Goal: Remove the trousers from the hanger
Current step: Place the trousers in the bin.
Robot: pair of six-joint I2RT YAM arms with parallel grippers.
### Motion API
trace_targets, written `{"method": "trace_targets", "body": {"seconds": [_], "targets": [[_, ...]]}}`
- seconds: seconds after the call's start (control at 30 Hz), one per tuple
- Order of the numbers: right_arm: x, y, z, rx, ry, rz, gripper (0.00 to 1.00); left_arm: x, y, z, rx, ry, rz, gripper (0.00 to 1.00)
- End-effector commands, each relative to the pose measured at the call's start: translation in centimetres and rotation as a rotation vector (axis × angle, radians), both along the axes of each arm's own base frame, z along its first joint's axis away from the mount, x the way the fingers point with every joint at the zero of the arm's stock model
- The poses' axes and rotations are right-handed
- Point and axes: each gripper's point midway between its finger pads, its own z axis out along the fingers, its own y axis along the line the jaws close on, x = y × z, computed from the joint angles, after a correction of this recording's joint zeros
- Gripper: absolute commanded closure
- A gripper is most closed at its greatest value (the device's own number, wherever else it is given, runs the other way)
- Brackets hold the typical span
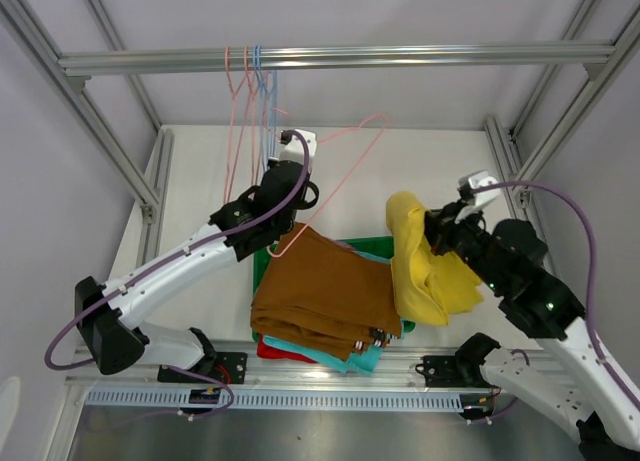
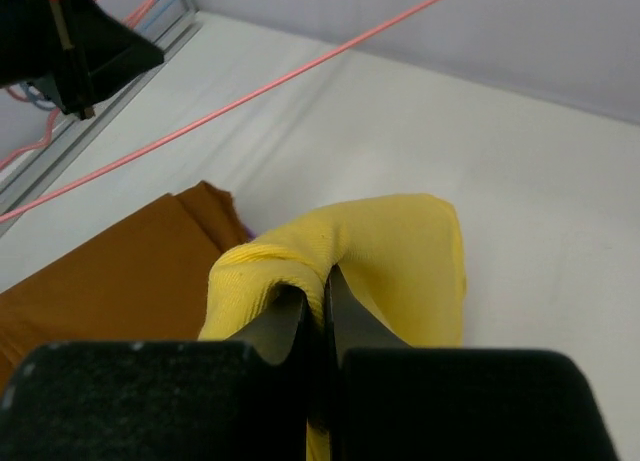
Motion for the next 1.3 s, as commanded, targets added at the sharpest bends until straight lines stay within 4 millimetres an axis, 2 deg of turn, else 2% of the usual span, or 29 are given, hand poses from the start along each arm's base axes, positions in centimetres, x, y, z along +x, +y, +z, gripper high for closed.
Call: {"method": "trace_targets", "body": {"seconds": [0.0, 0.13, 0.17, 0.27, 0.3, 0.37, 0.4, 0.47, 0.5, 0.53, 0.63, 0.67, 0.73, 0.77, 0.83, 0.87, 0.9, 0.93, 1.0, 1.07, 1.1, 1.13, 1.2, 1.23, 1.27], "targets": [[-0.8, 4.7, 5.4, 0.225, -0.102, 0.203, 1.0, -0.5, 0.7, 3.3, -0.092, -0.065, -0.002, 0.99], [-1.7, 7.3, 5.8, 0.262, -0.096, 0.287, 1.0, -0.6, 1.2, 3.9, -0.123, -0.072, -0.001, 1.0], [-2.7, 8.5, 5.8, 0.263, -0.092, 0.332, 1.0, -0.6, 1.3, 3.9, -0.126, -0.071, 0.0, 1.0], [-3.2, 10.4, 5.7, 0.257, -0.092, 0.347, 1.0, -0.6, 1.9, 4.5, -0.148, -0.078, 0.005, 0.99], [-4.4, 11.7, 5.9, 0.26, -0.091, 0.394, 1.0, -0.6, 1.9, 4.6, -0.154, -0.08, 0.003, 1.0], [-4.6, 13.7, 4.7, 0.23, -0.069, 0.412, 1.0, -0.7, 2.3, 4.8, -0.16, -0.086, 0.009, 0.99], [-5.5, 14.9, 4.5, 0.23, -0.064, 0.447, 1.0, -0.7, 2.5, 5.2, -0.166, -0.093, 0.011, 1.0], [-5.3, 17.2, 2.0, 0.174, -0.023, 0.456, 1.0, -0.7, 2.7, 5.2, -0.168, -0.096, 0.013, 0.99], [-6.0, 18.4, 2.1, 0.188, -0.03, 0.482, 1.0, -0.7, 2.7, 5.2, -0.167, -0.096, 0.013, 1.0], [-5.8, 20.0, 0.0, 0.147, 0.001, 0.487, 1.0, -0.7, 2.7, 5.2, -0.166, -0.095, 0.013, 0.99], [-6.6, 22.7, -2.7, 0.105, 0.032, 0.514, 1.0, -0.9, 2.9, 5.3, -0.169, -0.098, 0.011, 0.99], [-6.6, 23.9, -4.8, 0.061, 0.056, 0.513, 1.0, -0.9, 2.9, 5.4, -0.171, -0.101, 0.011, 0.99], [-7.2, 25.3, -6.1, 0.061, 0.076, 0.532, 1.0, -0.9, 2.9, 5.6, -0.178, -0.105, 0.008, 1.0], [-7.5, 26.2, -7.4, 0.04, 0.096, 0.542, 1.0, -1.0, 2.8, 5.6, -0.177, -0.101, 0.0, 1.0], [-8.1, 27.2, -8.3, 0.025, 0.106, 0.562, 1.0, -1.0, 2.7, 5.6, -0.182, -0.1, -0.002, 0.99], [-8.8, 27.7, -8.6, 0.011, 0.114, 0.578, 0.91, -1.1, 2.6, 5.5, -0.184, -0.097, -0.01, 0.99], [-9.1, 28.1, -9.3, -0.02, 0.13, 0.582, 0.61, -1.1, 2.5, 5.4, -0.185, -0.095, -0.012, 0.99], [-9.2, 28.2, -9.6, -0.043, 0.125, 0.575, 0.45, -1.1, 2.4, 5.4, -0.185, -0.091, -0.016, 0.99], [-10.3, 28.4, -9.8, -0.086, 0.117, 0.572, 0.24, -1.0, 2.1, 5.1, -0.185, -0.084, -0.026, 0.99], [-10.9, 28.4, -9.2, -0.089, 0.119, 0.577, 0.18, -0.9, 2.0, 4.7, -0.177, -0.076, -0.026, 1.0], [-11.9, 28.3, -8.6, -0.088, 0.126, 0.608, 0.13, -0.8, 1.9, 4.6, -0.175, -0.072, -0.028, 0.99], [-12.6, 28.5, -7.0, -0.056, 0.121, 0.634, 0.11, -0.8, 1.8, 4.5, -0.175, -0.071, -0.029, 1.0], [-14.8, 28.3, -5.8, -0.054, 0.13, 0.705, 0.09, -0.8, 1.7, 4.3, -0.175, -0.065, -0.033, 1.0], [-15.5, 27.8, -3.4, -0.007, 0.114, 0.732, 0.08, -0.8, 1.6, 4.3, -0.176, -0.064, -0.036, 1.0], [-16.3, 27.5, -2.3, 0.016, 0.111, 0.763, 0.08, -0.8, 1.5, 4.2, -0.174, -0.06, -0.037, 0.99]]}}
